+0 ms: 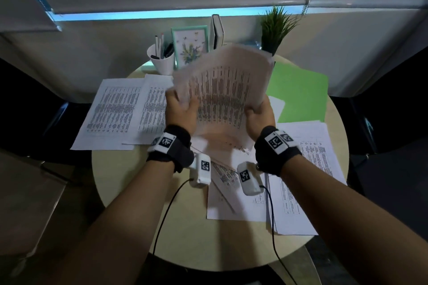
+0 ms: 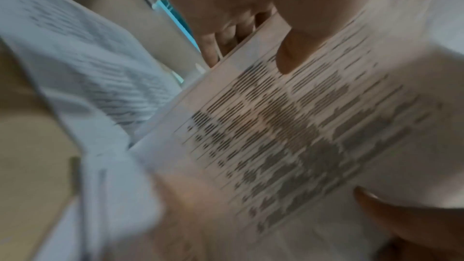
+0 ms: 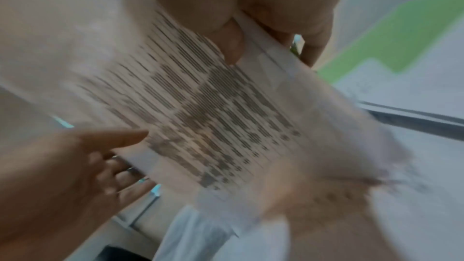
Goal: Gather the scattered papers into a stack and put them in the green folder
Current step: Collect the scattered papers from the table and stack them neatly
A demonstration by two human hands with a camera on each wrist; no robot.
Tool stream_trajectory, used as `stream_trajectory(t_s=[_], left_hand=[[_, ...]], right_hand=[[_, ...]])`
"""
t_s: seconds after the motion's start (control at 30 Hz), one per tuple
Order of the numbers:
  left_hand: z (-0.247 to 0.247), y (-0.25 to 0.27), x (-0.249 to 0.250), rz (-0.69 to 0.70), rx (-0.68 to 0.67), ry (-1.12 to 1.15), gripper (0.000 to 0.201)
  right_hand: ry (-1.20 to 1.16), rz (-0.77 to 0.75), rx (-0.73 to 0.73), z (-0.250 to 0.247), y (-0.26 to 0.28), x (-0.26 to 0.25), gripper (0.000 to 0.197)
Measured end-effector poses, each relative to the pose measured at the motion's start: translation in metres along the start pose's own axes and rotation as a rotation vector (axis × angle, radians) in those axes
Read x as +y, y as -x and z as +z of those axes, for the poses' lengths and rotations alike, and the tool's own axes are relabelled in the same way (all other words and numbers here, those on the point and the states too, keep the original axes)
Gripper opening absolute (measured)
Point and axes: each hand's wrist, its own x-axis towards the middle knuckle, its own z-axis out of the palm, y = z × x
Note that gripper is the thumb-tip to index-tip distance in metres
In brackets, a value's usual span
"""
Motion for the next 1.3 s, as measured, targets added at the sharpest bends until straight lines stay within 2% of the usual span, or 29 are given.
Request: stream_trajectory(t_s=[0.1,0.23,0.33,0.43,0.5,0.57,0.73,0.87,1.07,1.3], left_hand=[[0.006,0.016,-0.019,-0.104,-0.166,-0.073,0.055],[0.008,0.022,-0.009,-0.034,-0.096,-0.109,0.036],[0.011,0.028,0.008,0.044,-0.05,-0.084,0.036],[0.02,0.037,0.023,0.092,-0.042,-0.031,0.04],[0.032,0.044,0.025,0.088,-0.053,-0.015,0.04],[0.047,0.052,0.021,0.048,-0.097,-0.017,0.038],[0.099,0.081,-0.004,-0.131,-0.297,-0.049,0.042],[0.138,0.113,-0.024,-0.202,-0.474,-0.112,0.046],[0.17,0.141,-0.045,-0.264,-0.578,-0.222,0.043],[0.174,0.147,-0.056,-0.282,-0.653,-0.313,0.053]], right_hand=[[0.037,0.109,-0.009,-0.003,0.002,0.029,0.033],[0.078,0.054,0.027,-0.011,0.001,0.028,0.036],[0.105,-0.078,0.069,-0.027,0.007,0.014,0.033],[0.145,-0.201,0.105,-0.055,0.013,0.004,0.021],[0.157,-0.211,0.106,-0.076,0.013,0.007,0.019],[0.165,-0.197,0.123,-0.1,0.014,0.017,0.025],[0.266,-0.027,0.159,-0.16,0.025,0.064,0.042],[0.317,0.13,0.154,-0.195,0.038,0.105,0.047],[0.369,0.309,0.144,-0.229,0.05,0.149,0.045],[0.39,0.39,0.12,-0.233,0.043,0.17,0.045]])
